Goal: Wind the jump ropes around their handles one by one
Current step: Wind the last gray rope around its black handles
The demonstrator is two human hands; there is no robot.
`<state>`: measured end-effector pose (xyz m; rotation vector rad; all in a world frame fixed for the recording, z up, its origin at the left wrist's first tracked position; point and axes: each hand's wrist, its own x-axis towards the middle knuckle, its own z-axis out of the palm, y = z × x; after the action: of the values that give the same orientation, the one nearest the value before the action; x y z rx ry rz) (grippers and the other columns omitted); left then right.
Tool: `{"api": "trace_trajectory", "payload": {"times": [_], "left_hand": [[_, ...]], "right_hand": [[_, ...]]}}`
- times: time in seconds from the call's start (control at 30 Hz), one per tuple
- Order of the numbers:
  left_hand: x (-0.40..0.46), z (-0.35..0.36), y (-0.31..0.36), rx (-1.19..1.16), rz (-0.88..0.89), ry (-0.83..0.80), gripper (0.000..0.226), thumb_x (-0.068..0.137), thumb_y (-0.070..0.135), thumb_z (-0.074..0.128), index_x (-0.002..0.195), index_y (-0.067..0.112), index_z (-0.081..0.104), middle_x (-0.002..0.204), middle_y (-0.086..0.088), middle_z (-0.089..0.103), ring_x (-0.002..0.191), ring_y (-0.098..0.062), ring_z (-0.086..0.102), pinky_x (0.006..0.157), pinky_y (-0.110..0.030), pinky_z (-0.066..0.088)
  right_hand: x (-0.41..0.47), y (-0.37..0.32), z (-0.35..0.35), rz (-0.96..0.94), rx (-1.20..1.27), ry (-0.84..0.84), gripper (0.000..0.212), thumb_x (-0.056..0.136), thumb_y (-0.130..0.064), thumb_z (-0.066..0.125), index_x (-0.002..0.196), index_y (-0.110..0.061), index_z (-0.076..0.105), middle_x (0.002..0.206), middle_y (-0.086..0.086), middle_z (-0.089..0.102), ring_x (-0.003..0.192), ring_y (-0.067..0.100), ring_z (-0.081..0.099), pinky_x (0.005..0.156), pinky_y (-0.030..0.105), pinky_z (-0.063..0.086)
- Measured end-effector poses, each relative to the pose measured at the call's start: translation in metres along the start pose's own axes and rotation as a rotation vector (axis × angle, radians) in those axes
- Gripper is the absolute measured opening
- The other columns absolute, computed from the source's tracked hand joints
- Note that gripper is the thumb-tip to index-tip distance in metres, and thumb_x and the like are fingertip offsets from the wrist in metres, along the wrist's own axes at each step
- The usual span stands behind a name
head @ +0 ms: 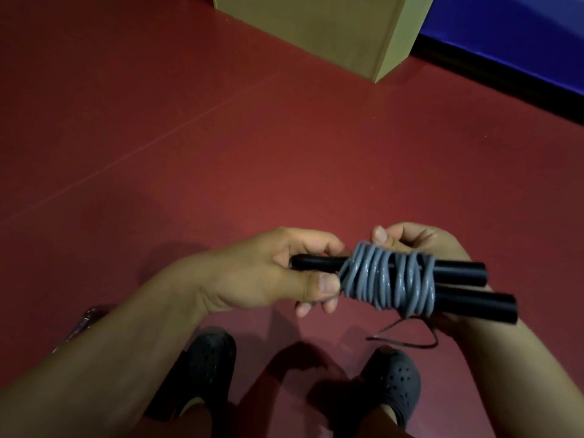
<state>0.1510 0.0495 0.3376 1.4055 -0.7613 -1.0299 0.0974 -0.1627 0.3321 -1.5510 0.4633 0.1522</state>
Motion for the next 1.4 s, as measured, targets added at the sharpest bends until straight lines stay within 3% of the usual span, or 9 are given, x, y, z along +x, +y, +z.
{"api": "trace_trajectory", "payload": {"times": [0.07, 0.17, 0.27, 0.4, 0.63, 0.73, 1.13, 1.27, 1.4], "left_hand": [[0.001, 0.001, -0.002, 0.003, 0.033, 0.062, 0.004, 0.091, 0.012, 0.057, 0.095, 0.013, 0.06, 0.079, 0.0, 0.064, 0.062, -0.01, 0.053, 0.065, -0.022, 0.046], [0.005, 0.002, -0.006, 0.003, 0.061, 0.175, 0.005, 0.091, 0.015, 0.057, 0.094, 0.012, 0.059, 0.08, 0.0, 0.065, 0.06, -0.012, 0.051, 0.065, -0.022, 0.045], [0.011, 0.003, -0.009, -0.003, 0.078, 0.307, 0.007, 0.09, 0.017, 0.056, 0.091, 0.009, 0.057, 0.077, 0.0, 0.066, 0.056, -0.013, 0.051, 0.061, -0.021, 0.045], [0.016, 0.002, -0.014, 0.054, 0.023, 0.505, 0.011, 0.095, 0.02, 0.059, 0.087, 0.012, 0.06, 0.073, 0.004, 0.067, 0.055, -0.012, 0.052, 0.06, -0.024, 0.045], [0.02, 0.003, -0.017, 0.318, -0.115, 0.769, 0.013, 0.095, 0.024, 0.061, 0.083, 0.018, 0.06, 0.053, 0.014, 0.063, 0.047, -0.005, 0.054, 0.05, -0.018, 0.041], [0.019, 0.001, -0.018, 0.503, -0.138, 0.862, 0.015, 0.091, 0.031, 0.064, 0.08, 0.022, 0.058, 0.063, 0.002, 0.068, 0.058, -0.02, 0.064, 0.059, -0.039, 0.053], [0.017, -0.007, -0.02, 0.548, -0.247, 0.891, 0.02, 0.087, 0.026, 0.07, 0.078, 0.015, 0.056, 0.071, -0.016, 0.07, 0.065, -0.033, 0.068, 0.061, -0.046, 0.052], [0.016, -0.008, -0.02, 0.517, -0.268, 0.837, 0.017, 0.087, 0.024, 0.071, 0.076, 0.017, 0.06, 0.058, -0.006, 0.069, 0.057, -0.024, 0.068, 0.045, -0.024, 0.042], [0.014, -0.008, -0.02, 0.536, -0.285, 0.751, 0.012, 0.088, 0.022, 0.069, 0.078, 0.019, 0.063, 0.054, 0.0, 0.068, 0.05, -0.016, 0.064, 0.045, -0.021, 0.04]], "right_hand": [[0.003, 0.007, 0.001, 0.052, -0.045, 0.024, 0.022, 0.081, 0.001, 0.066, 0.063, -0.01, 0.059, 0.066, 0.01, 0.059, 0.052, 0.016, 0.057, 0.053, 0.022, 0.048], [-0.004, 0.019, 0.007, 0.04, -0.305, 0.165, 0.036, 0.086, 0.01, 0.059, 0.056, -0.009, 0.051, 0.054, 0.007, 0.05, 0.057, 0.024, 0.048, 0.047, 0.024, 0.041], [-0.004, 0.02, 0.022, -0.1, -0.248, 0.074, 0.03, 0.09, -0.006, 0.062, 0.06, -0.008, 0.058, 0.055, 0.013, 0.053, 0.047, 0.018, 0.038, 0.041, 0.023, 0.026], [-0.006, 0.019, 0.032, -0.125, -0.263, -0.05, 0.033, 0.095, -0.032, 0.059, 0.073, -0.008, 0.065, 0.055, 0.009, 0.058, 0.041, 0.013, 0.035, 0.039, 0.018, 0.026], [-0.009, 0.016, 0.032, -0.164, -0.379, -0.097, 0.032, 0.095, -0.033, 0.059, 0.082, -0.004, 0.064, 0.046, -0.004, 0.048, 0.038, 0.005, 0.034, 0.039, 0.016, 0.028], [-0.014, 0.016, 0.033, -0.216, -0.457, -0.143, 0.029, 0.094, -0.032, 0.061, 0.082, -0.005, 0.064, 0.049, -0.008, 0.039, 0.044, 0.007, 0.03, 0.042, 0.02, 0.028], [-0.016, 0.014, 0.023, -0.39, -0.501, 0.097, 0.018, 0.09, -0.029, 0.066, 0.074, -0.021, 0.068, 0.049, -0.012, 0.044, 0.048, 0.001, 0.035, 0.047, 0.021, 0.031], [-0.015, 0.015, 0.024, -0.459, -0.499, 0.18, 0.015, 0.091, -0.031, 0.065, 0.077, -0.029, 0.07, 0.056, -0.011, 0.055, 0.052, 0.001, 0.043, 0.053, 0.027, 0.038], [-0.016, 0.013, 0.023, -0.487, -0.512, 0.244, 0.014, 0.089, -0.032, 0.065, 0.077, -0.036, 0.071, 0.071, -0.018, 0.069, 0.065, -0.001, 0.06, 0.062, 0.026, 0.047]]}}
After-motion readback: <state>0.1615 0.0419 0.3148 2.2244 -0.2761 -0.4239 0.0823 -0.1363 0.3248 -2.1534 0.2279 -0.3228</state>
